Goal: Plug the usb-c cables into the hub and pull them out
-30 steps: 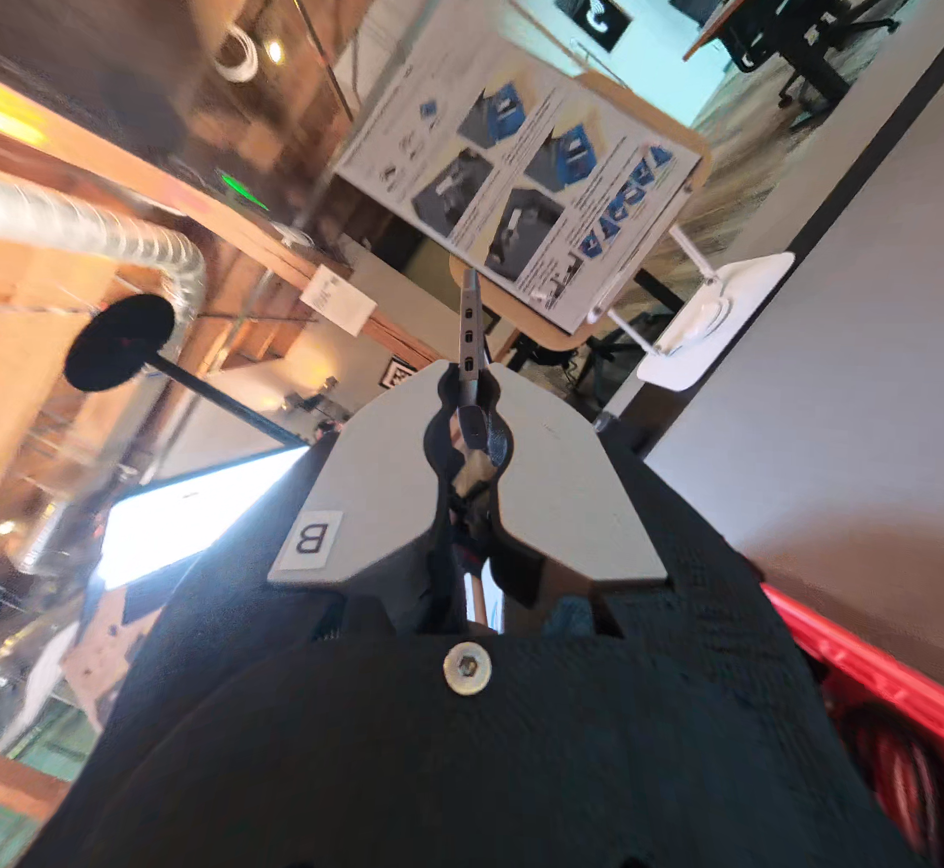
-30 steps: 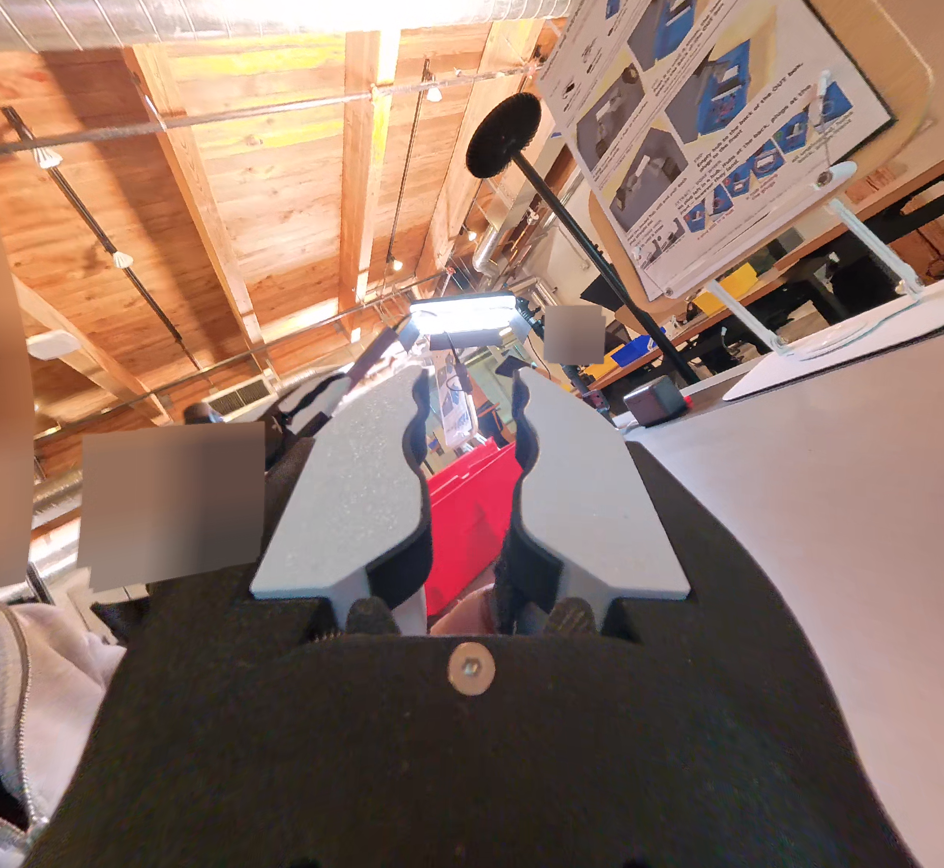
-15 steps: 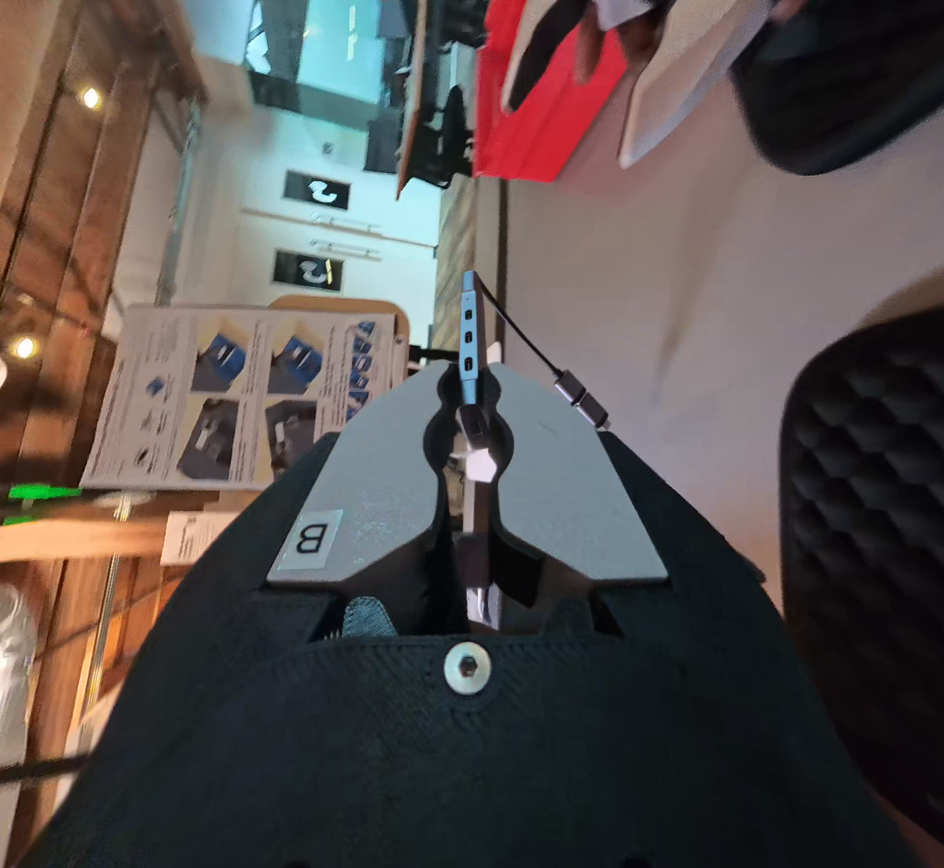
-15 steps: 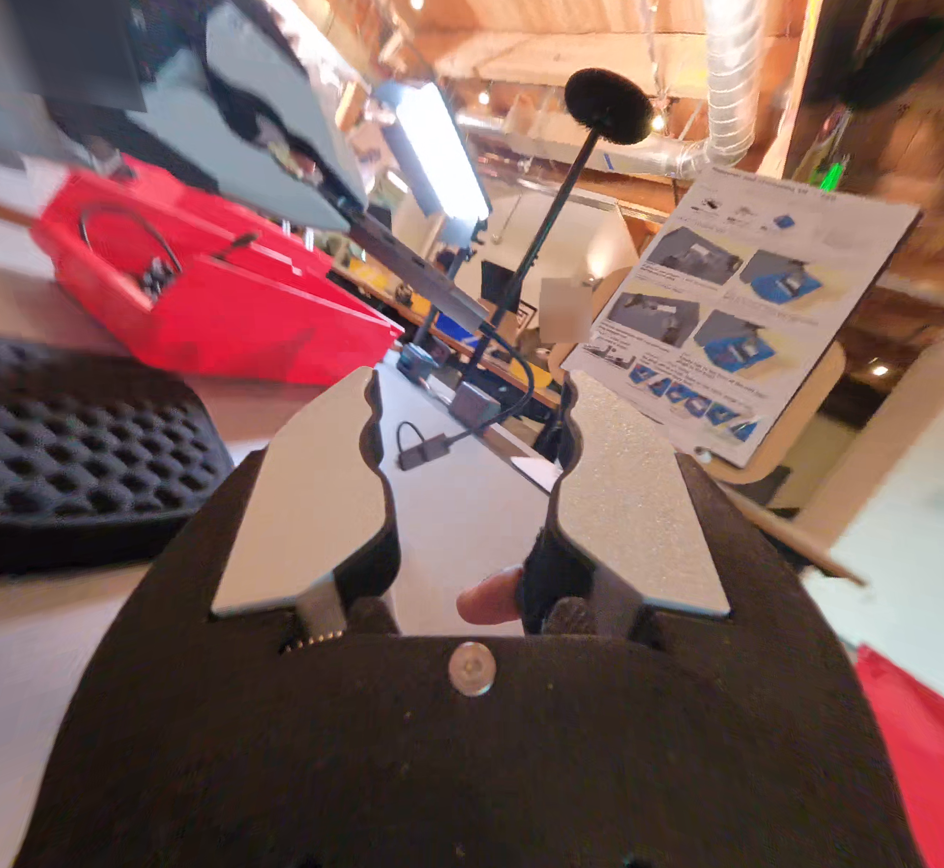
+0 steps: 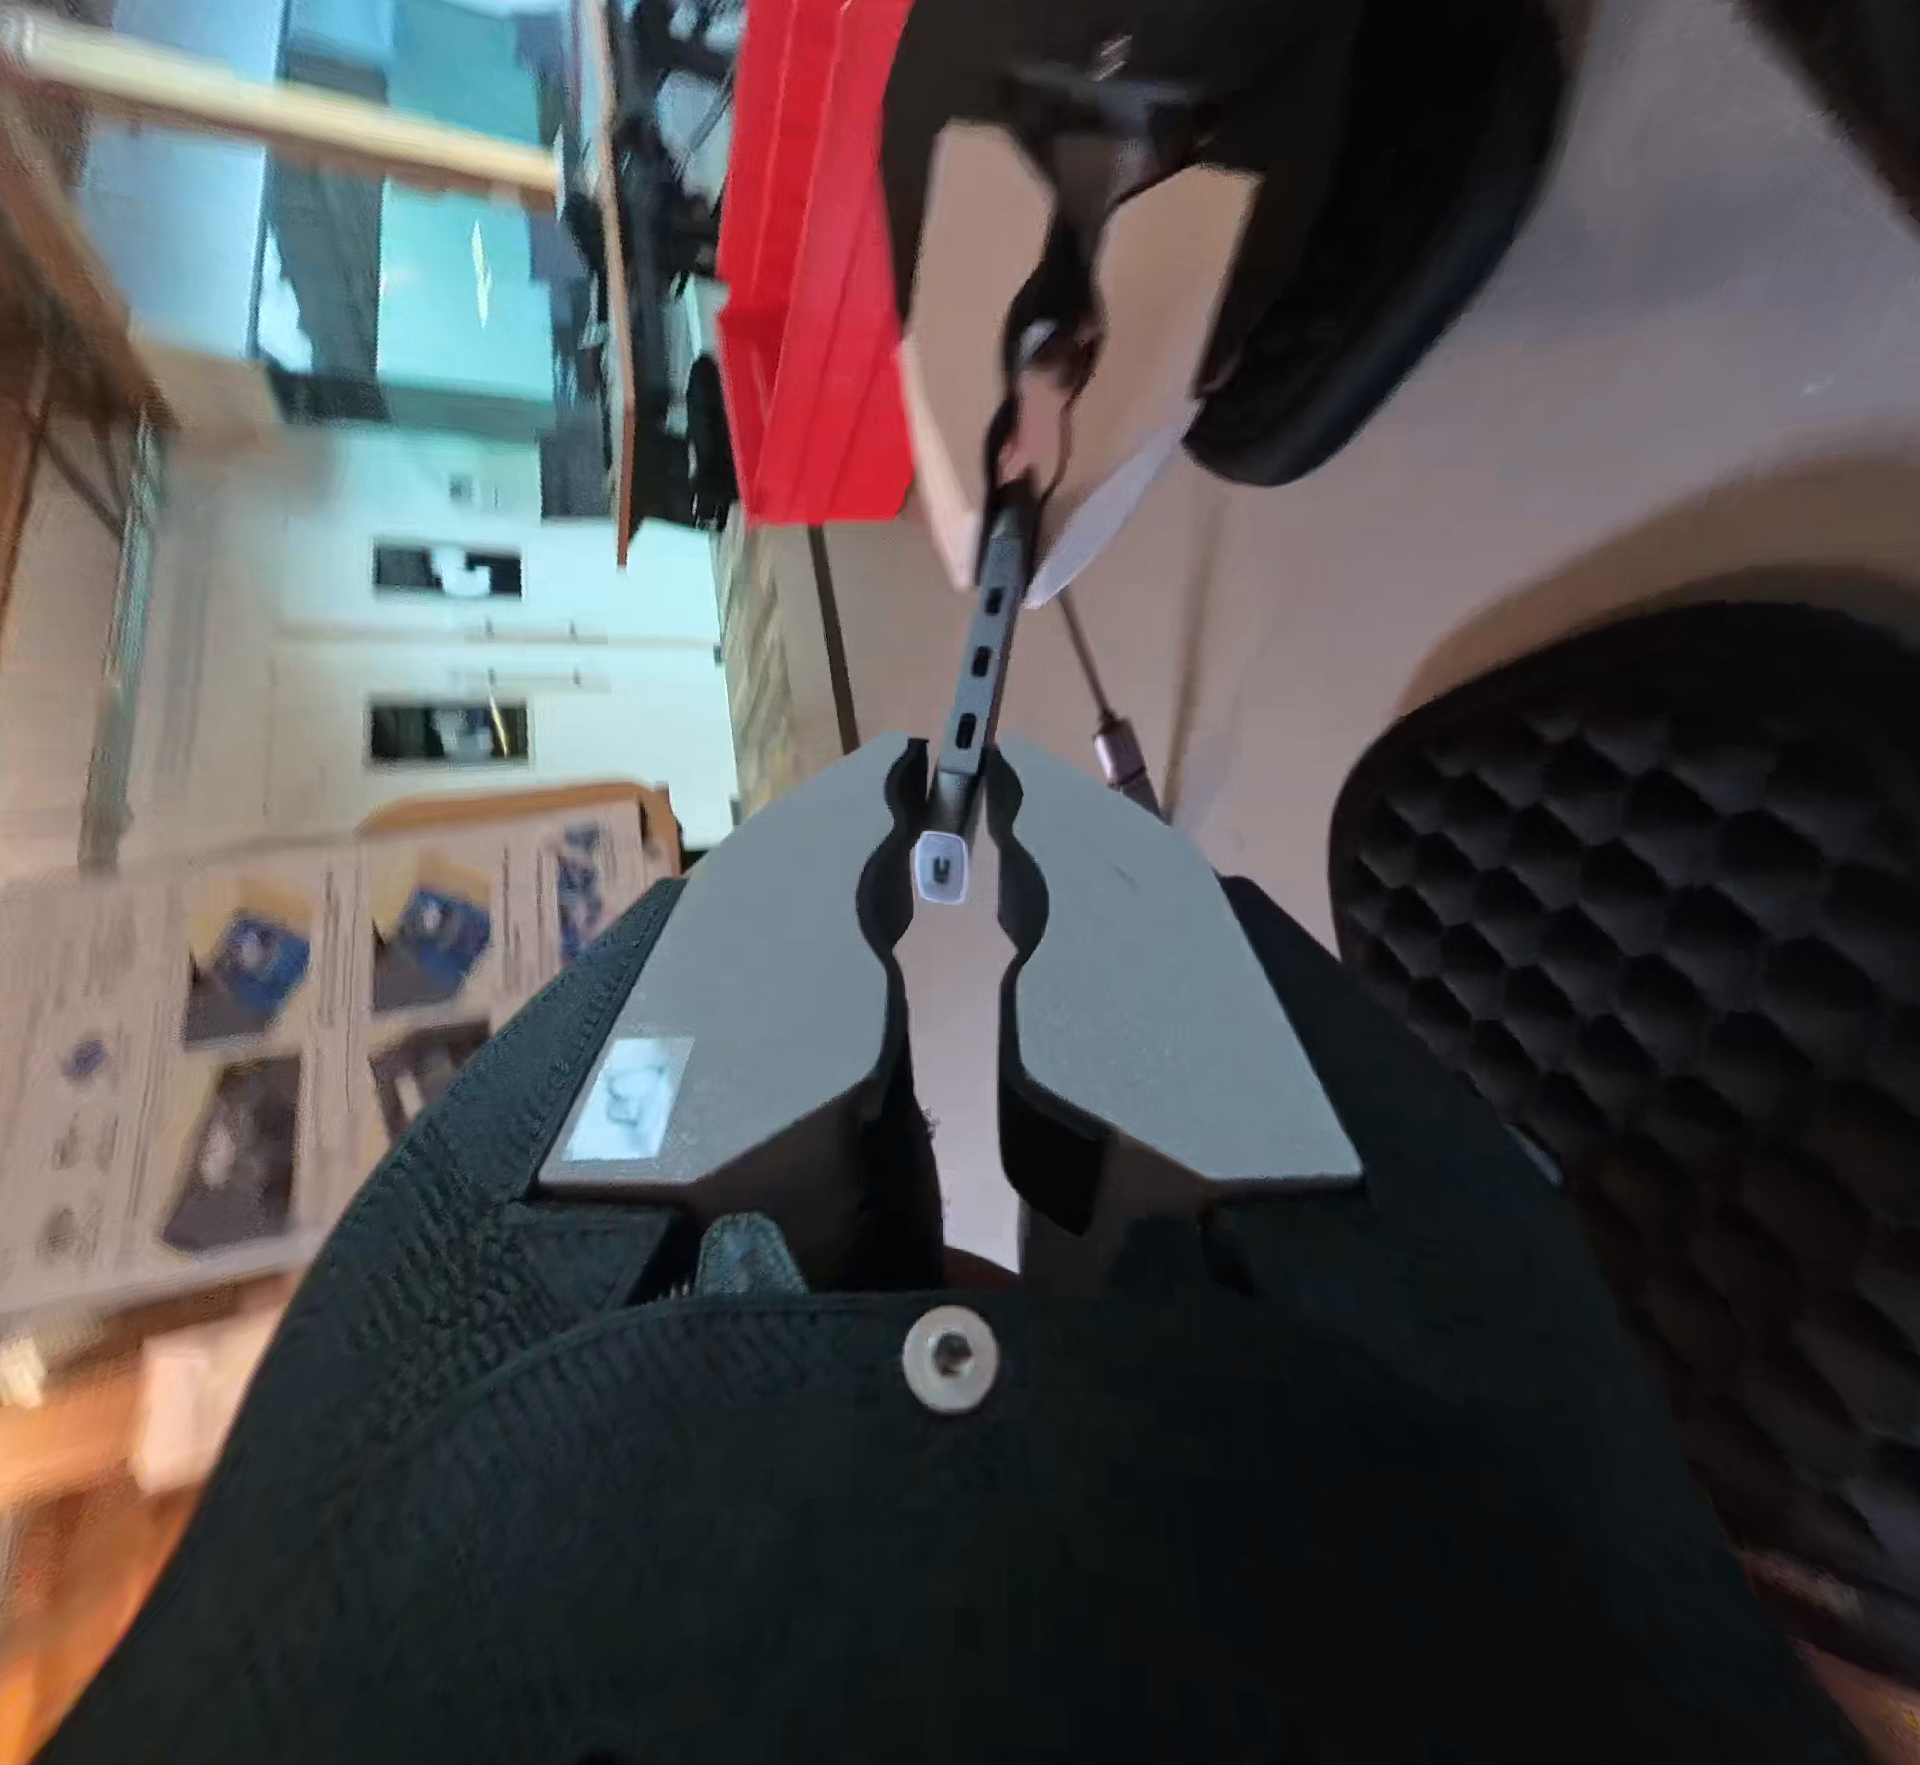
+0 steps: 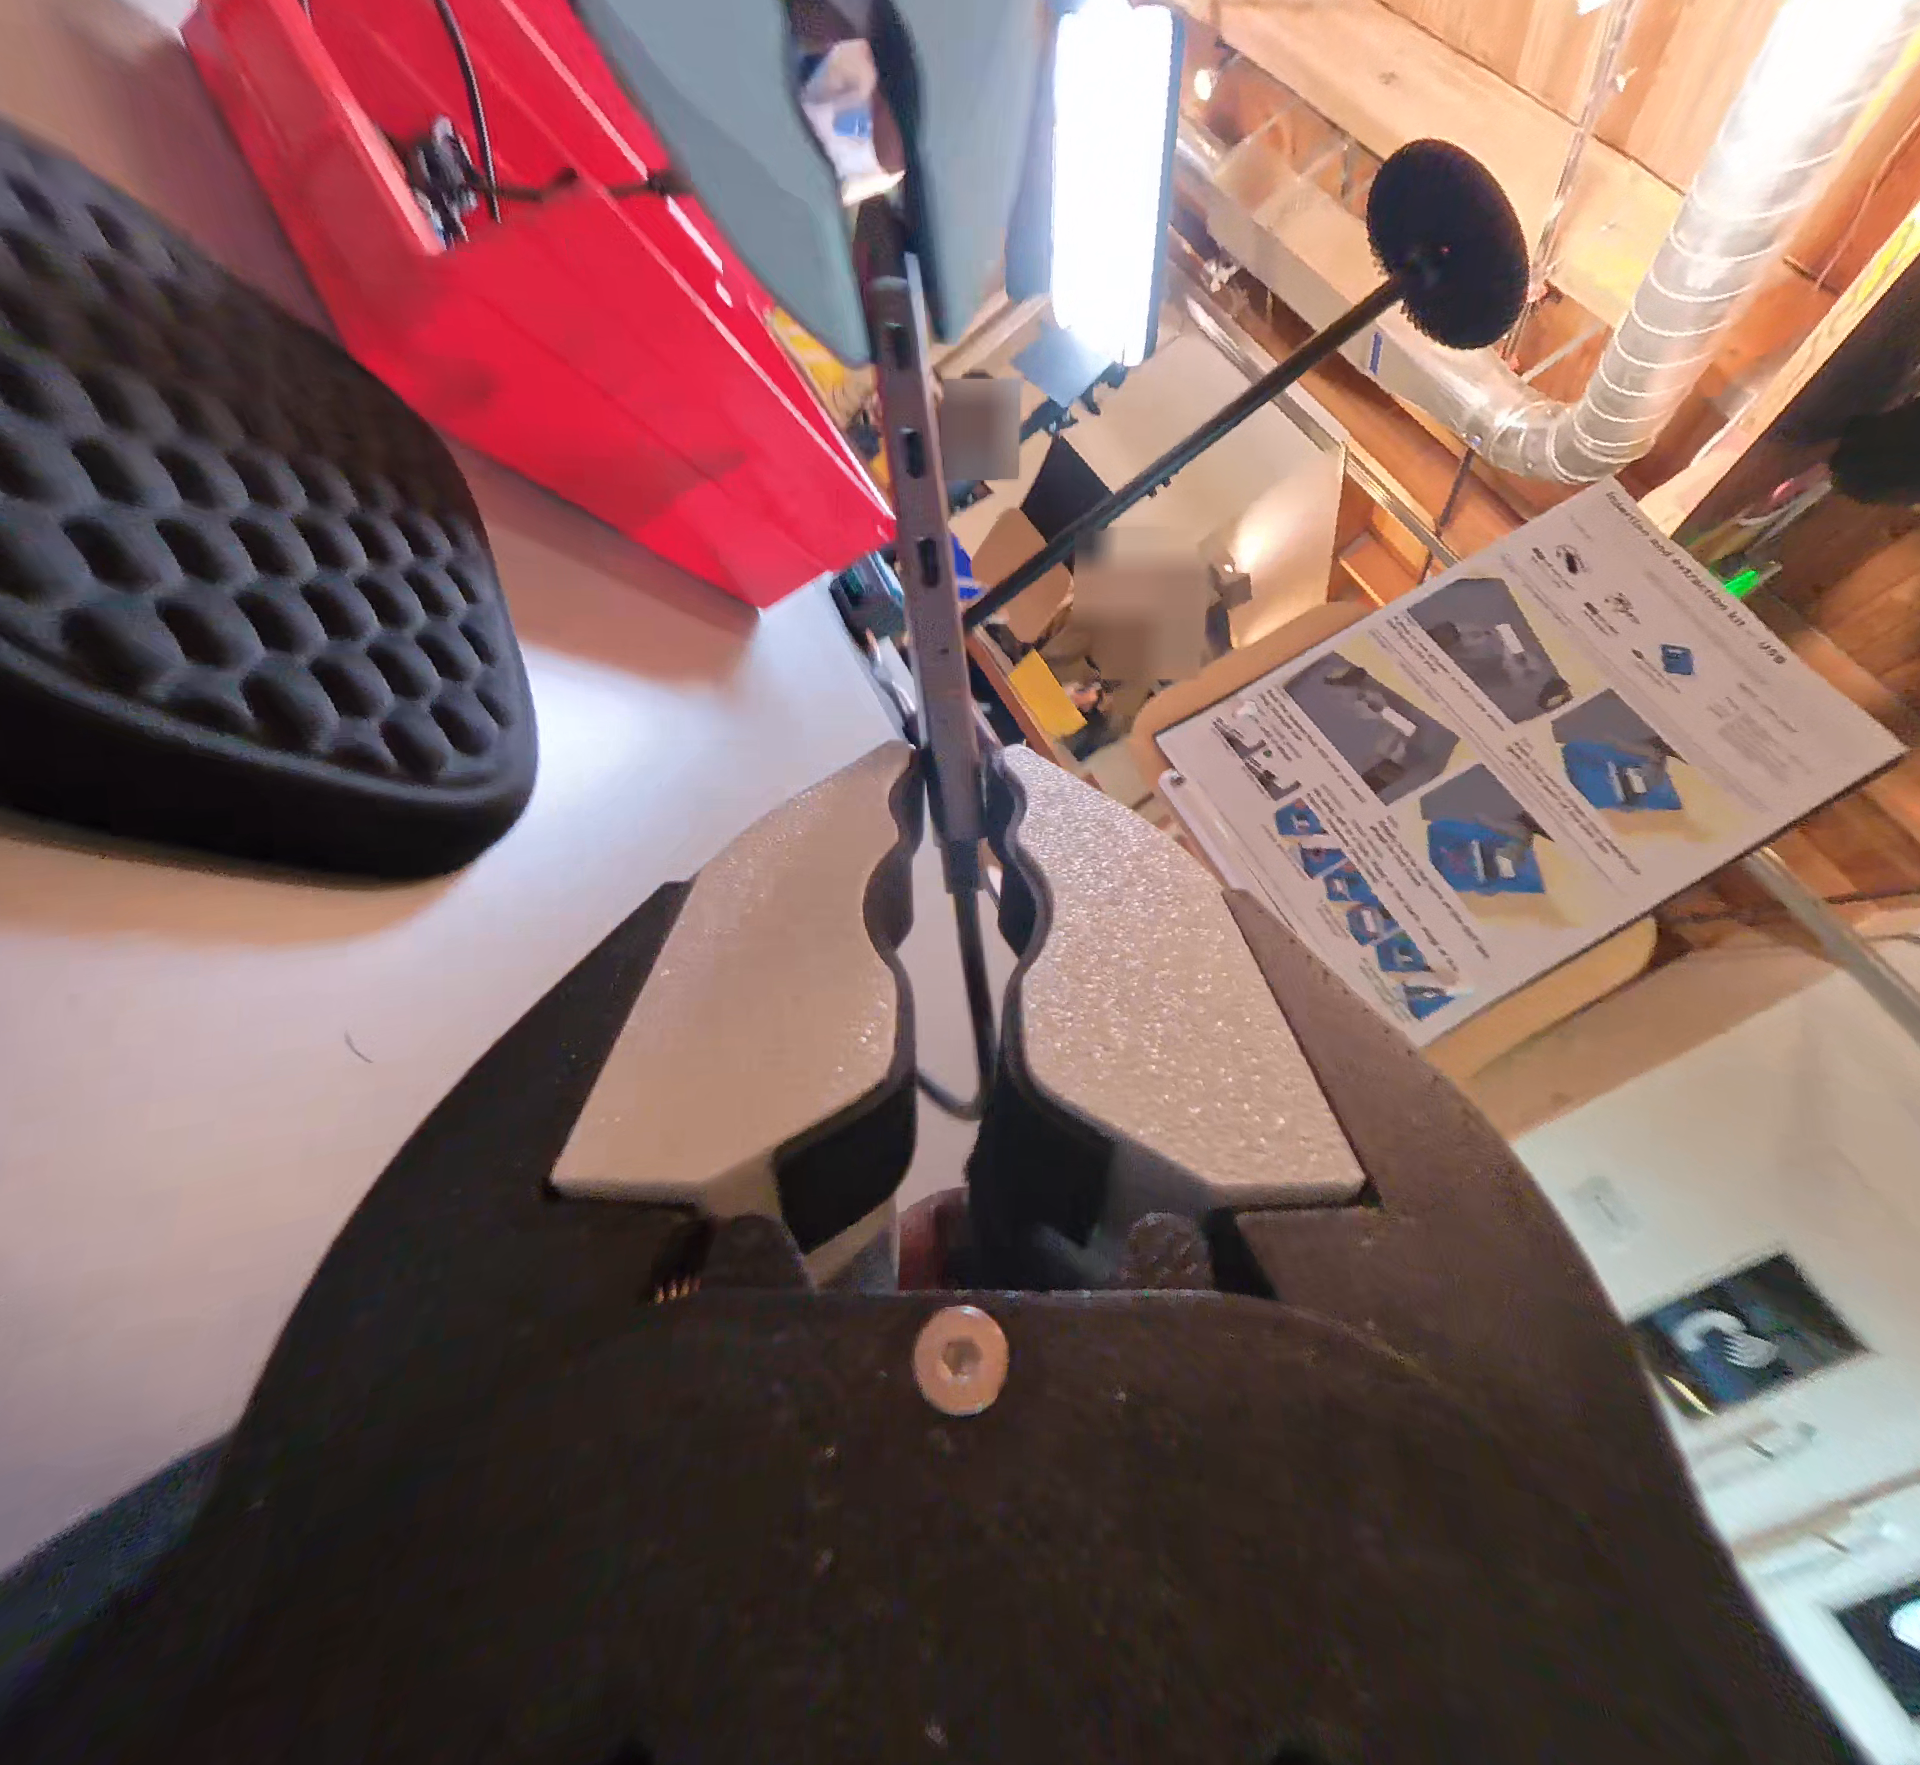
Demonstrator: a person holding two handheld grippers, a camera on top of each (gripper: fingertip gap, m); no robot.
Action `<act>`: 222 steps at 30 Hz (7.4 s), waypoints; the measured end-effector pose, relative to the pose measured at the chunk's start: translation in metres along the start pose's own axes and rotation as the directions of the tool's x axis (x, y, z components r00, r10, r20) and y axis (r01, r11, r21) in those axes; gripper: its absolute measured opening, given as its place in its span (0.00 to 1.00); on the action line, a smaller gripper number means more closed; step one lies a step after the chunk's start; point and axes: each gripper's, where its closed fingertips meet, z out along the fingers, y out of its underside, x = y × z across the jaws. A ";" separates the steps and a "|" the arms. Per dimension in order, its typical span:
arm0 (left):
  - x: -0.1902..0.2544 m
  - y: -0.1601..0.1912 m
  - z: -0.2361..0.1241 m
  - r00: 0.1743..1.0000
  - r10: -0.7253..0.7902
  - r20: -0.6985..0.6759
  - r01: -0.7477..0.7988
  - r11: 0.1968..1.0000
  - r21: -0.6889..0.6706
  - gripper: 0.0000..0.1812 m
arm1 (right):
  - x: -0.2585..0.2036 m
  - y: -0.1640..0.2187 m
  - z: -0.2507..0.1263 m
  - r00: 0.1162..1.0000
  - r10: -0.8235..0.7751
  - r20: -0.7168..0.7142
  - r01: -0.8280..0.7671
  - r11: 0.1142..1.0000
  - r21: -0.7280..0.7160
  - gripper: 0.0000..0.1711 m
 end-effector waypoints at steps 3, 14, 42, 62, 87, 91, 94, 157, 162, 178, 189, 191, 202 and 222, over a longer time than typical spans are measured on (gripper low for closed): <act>-0.017 0.019 0.015 0.909 -0.391 0.144 0.399 0.916 -0.029 0.11 | 0.013 0.016 -0.002 0.993 -0.107 -0.055 0.099 0.987 -0.124 0.05; -0.004 0.063 0.032 0.071 -0.989 0.131 0.902 0.120 0.416 0.24 | 0.017 0.100 -0.071 0.938 -0.028 0.346 0.247 0.754 -0.609 0.05; -0.007 0.067 0.014 -0.004 -0.999 0.050 0.835 0.024 0.550 0.22 | 0.065 -0.053 -0.047 0.279 0.769 0.574 -0.946 0.118 0.302 0.18; 0.070 0.223 -0.127 -0.018 -0.651 0.759 0.996 -0.079 -0.043 0.20 | 0.044 -0.040 -0.028 0.464 0.790 0.400 -0.882 0.372 0.289 0.17; -0.117 0.199 -0.263 -0.262 -0.958 0.114 0.550 -0.052 0.833 0.03 | 0.042 -0.038 -0.024 0.489 0.790 0.369 -0.869 0.405 0.284 0.16; -0.128 0.199 -0.266 -0.212 -0.969 0.127 0.565 -0.016 0.825 0.03 | 0.042 -0.037 -0.024 0.490 0.791 0.366 -0.869 0.407 0.282 0.16; -0.140 0.166 -0.258 -0.045 -0.995 0.092 0.570 0.050 0.820 0.03 | 0.041 -0.036 -0.023 0.492 0.792 0.361 -0.868 0.413 0.277 0.16; -0.044 -0.041 -0.034 0.218 -0.931 -0.293 0.719 -0.050 0.693 0.21 | 0.053 -0.051 0.048 0.300 0.873 0.384 -0.928 0.361 -0.094 0.07; -0.036 -0.023 -0.002 0.047 -0.916 -0.398 0.662 -0.270 0.699 0.25 | 0.063 -0.087 0.048 0.180 0.837 0.517 -0.964 0.254 -0.076 0.07; -0.029 -0.026 -0.013 0.249 -0.892 -0.378 0.711 -0.097 0.696 0.11 | 0.019 -0.082 0.015 0.025 0.769 0.639 -0.973 0.166 -0.162 0.07; -0.020 -0.028 -0.004 0.211 -0.862 -0.461 0.751 -0.159 0.641 0.07 | 0.012 -0.073 0.009 0.097 0.774 0.626 -0.948 0.263 -0.177 0.07; -0.019 -0.026 -0.003 0.219 -0.867 -0.447 0.750 -0.144 0.646 0.07 | 0.011 -0.072 0.010 0.112 0.776 0.621 -0.944 0.278 -0.176 0.07; -0.015 -0.024 0.001 0.218 -0.882 -0.417 0.759 -0.115 0.640 0.07 | 0.014 -0.066 0.007 0.311 0.739 0.597 -0.902 0.428 -0.060 0.11; -0.008 -0.033 0.005 0.253 -0.859 -0.445 0.790 -0.082 0.607 0.07 | 0.005 -0.067 0.001 0.265 0.699 0.664 -0.860 0.483 -0.166 0.07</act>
